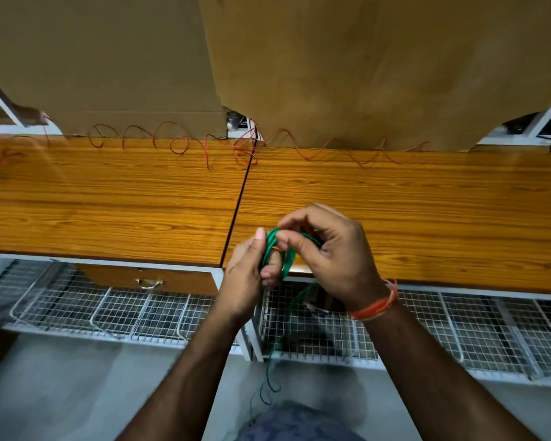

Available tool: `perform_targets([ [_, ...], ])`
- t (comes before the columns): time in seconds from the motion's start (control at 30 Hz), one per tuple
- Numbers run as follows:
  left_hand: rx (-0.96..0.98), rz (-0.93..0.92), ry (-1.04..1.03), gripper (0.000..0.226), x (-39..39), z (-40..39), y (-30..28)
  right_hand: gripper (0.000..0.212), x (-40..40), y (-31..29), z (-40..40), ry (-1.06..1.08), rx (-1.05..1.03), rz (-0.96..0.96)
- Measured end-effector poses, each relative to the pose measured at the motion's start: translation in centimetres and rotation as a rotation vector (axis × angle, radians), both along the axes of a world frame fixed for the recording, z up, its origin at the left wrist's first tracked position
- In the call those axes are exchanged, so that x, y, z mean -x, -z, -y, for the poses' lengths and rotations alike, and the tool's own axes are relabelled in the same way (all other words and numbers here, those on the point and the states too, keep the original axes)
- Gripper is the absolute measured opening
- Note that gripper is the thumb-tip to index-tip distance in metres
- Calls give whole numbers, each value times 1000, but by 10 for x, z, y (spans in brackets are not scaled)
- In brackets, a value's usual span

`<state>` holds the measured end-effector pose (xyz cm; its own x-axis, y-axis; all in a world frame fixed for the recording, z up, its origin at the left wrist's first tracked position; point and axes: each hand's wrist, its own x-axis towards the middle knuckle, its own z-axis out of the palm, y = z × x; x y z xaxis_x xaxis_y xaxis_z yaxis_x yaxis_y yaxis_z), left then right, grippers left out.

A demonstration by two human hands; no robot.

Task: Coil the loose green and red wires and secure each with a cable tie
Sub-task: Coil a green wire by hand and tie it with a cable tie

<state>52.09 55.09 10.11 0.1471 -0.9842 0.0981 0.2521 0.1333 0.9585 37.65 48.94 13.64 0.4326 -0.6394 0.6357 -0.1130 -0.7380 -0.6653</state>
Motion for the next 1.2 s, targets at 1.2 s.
perform_targets([
  [1.2,-142,-634,352,34,68,8,-12,42,45,48,9,67,-308,121],
])
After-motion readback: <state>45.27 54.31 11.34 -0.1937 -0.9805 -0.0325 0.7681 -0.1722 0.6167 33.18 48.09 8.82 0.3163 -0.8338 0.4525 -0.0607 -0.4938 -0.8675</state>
